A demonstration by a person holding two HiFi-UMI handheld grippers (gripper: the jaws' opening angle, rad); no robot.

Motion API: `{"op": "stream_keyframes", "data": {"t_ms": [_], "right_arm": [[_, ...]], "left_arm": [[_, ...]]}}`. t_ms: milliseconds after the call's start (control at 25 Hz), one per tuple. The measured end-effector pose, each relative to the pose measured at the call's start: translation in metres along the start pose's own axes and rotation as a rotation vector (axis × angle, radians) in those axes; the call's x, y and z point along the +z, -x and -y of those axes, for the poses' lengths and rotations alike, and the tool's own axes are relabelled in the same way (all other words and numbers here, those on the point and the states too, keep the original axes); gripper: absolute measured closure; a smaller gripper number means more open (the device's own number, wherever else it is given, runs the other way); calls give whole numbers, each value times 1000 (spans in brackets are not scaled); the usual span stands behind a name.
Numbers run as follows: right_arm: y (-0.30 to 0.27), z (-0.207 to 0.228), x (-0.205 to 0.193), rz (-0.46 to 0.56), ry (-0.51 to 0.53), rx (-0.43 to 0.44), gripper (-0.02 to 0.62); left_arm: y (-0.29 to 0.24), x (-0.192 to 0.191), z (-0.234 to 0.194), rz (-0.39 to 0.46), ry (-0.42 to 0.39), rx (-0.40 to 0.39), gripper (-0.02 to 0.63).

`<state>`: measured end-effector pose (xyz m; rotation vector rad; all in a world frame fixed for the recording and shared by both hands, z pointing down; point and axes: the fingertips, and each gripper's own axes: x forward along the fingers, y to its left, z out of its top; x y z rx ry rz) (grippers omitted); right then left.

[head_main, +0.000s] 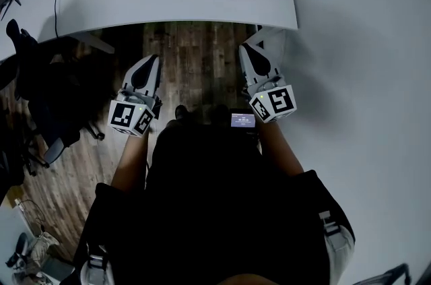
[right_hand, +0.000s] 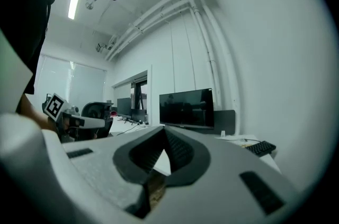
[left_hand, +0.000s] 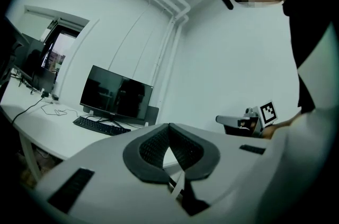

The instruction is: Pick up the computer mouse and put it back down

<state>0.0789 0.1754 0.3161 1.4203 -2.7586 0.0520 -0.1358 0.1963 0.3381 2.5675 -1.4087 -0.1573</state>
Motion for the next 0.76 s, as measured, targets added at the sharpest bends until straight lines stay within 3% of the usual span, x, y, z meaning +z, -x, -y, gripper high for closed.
{"op": "stream_keyframes", "data": {"t_ms": [200, 520, 760], "right_arm": [[47, 36, 11, 27, -68, -51, 592], [64, 58, 32, 77, -18, -22, 592], [73, 61, 19, 52, -26, -12, 592]], "left_arm": [[-17, 12, 53, 21, 112, -40, 611], [-30, 30, 91, 38, 37, -38, 611], [-38, 21, 112, 28, -61, -22, 611]]}}
